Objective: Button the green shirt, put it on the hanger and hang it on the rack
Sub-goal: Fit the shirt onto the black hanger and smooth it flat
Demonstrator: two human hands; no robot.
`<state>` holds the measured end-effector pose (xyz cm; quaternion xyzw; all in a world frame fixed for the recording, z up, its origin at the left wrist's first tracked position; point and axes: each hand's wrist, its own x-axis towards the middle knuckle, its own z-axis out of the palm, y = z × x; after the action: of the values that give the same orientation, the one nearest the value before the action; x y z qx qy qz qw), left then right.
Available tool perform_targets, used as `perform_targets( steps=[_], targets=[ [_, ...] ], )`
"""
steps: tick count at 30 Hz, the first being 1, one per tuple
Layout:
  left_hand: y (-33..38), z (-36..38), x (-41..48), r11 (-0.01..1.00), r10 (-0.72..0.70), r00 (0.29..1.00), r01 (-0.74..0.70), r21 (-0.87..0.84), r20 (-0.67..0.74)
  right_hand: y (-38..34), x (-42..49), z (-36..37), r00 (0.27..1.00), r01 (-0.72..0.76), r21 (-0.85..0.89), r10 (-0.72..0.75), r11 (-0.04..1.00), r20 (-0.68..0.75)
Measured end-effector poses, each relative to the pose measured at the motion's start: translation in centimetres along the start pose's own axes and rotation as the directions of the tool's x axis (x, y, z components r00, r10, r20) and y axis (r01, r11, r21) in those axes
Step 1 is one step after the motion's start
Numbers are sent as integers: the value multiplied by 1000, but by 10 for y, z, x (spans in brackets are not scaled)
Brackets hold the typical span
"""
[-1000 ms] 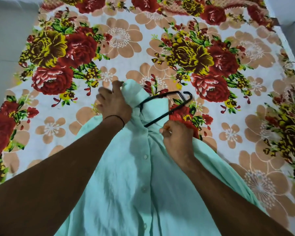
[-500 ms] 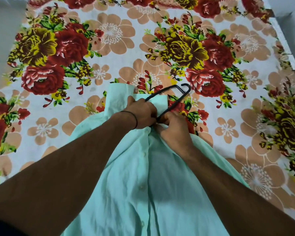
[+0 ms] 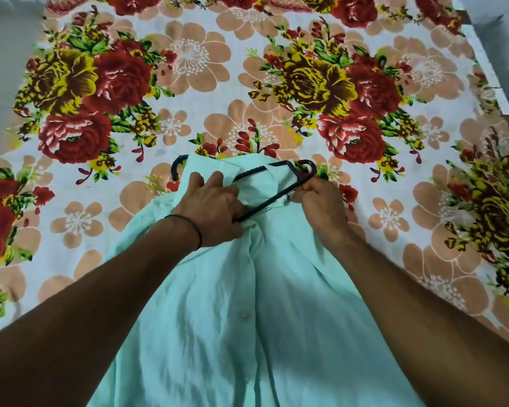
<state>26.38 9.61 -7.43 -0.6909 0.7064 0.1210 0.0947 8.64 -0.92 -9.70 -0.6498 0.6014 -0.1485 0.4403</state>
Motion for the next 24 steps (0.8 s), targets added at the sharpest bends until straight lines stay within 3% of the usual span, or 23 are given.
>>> perform_targets(
  steps=[3,6,8,13,18,22,24],
  targets=[
    [4,-12,14,997,-78,995,80,-18,68,0,-2,1,1000,2,48,-2,999,13],
    [8,-14,33,940,-171,985,174,-294,35,-3,-2,2,995,31,69,-37,997,94],
    [14,-12,44,901,-200,980,192,-389,18,-6,0,5,993,21,36,-25,999,113],
    [18,4,42,957,-191,981,186,-221,-3,-7,-1,16,990,65,-90,-53,994,131],
    [9,15,28,918,-283,957,253,-304,-58,3,-1,25,965,257,-431,-205,865,164],
    [-2,12,16,891,-321,945,278,-359,-68,2,0,19,968,247,-408,-205,879,144],
    [-5,9,12,904,-282,960,265,-336,1,0,0,16,985,162,-268,-138,950,105]
  ],
)
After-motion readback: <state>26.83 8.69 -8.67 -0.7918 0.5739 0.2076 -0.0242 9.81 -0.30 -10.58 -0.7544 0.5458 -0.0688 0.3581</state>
